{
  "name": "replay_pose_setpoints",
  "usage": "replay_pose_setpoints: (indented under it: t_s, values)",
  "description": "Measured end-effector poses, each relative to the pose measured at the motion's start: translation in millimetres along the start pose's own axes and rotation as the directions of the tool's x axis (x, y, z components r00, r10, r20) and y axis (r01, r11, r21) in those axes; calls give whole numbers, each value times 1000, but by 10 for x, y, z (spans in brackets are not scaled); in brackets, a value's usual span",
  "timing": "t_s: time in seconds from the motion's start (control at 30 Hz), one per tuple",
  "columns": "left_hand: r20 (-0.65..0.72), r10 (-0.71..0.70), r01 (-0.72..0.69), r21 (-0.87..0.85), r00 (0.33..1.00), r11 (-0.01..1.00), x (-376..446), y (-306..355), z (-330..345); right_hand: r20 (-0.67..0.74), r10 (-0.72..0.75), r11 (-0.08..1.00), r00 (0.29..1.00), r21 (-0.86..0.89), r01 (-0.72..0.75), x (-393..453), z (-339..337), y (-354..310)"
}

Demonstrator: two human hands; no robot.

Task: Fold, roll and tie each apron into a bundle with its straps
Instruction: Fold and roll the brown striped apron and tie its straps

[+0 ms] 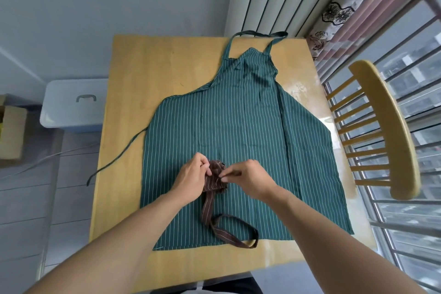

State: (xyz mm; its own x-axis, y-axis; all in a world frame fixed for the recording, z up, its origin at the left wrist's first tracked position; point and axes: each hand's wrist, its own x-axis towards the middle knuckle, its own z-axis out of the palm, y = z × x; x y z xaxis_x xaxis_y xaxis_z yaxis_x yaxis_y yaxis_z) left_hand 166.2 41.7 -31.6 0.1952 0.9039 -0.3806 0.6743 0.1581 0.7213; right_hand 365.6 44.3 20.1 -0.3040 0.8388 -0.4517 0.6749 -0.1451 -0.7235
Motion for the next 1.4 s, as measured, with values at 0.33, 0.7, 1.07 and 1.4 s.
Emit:
replay_pose_setpoints:
  t_s: [0.33, 0.7, 1.07, 1.4]
  values:
    - [7, -22, 22, -128, 1000, 992, 55, -41, 37, -49, -123, 980, 991, -161, 113, 265, 129, -90]
    - [76, -79, 93, -195, 994, 976, 9, -8, -32, -144, 50, 998, 988, -26, -54, 310, 192, -215]
    - [7, 84, -84, 39, 996, 996, 46, 55, -48, -14, 319, 929, 948, -194, -316, 162, 1, -283]
    - [52, 5, -14, 176, 999, 984, 85, 53, -53, 71, 226, 925, 972, -329, -191, 190, -127, -424]
